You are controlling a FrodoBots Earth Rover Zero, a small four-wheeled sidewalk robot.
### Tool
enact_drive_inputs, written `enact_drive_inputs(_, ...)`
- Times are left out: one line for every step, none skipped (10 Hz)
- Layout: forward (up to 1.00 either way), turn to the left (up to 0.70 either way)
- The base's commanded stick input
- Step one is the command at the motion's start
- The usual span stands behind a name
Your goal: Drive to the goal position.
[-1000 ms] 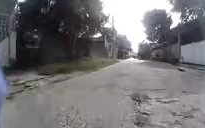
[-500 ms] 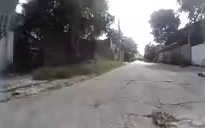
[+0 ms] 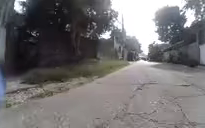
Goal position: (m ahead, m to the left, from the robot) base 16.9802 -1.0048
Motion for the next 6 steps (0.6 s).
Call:
enact_drive_inputs(1.0,-0.4)
enact_drive_inputs(1.0,-0.4)
enact_drive_inputs(1.0,-0.4)
enact_drive_inputs(1.0,-0.4)
enact_drive_inputs(1.0,-0.4)
enact_drive_inputs(1.0,-0.4)
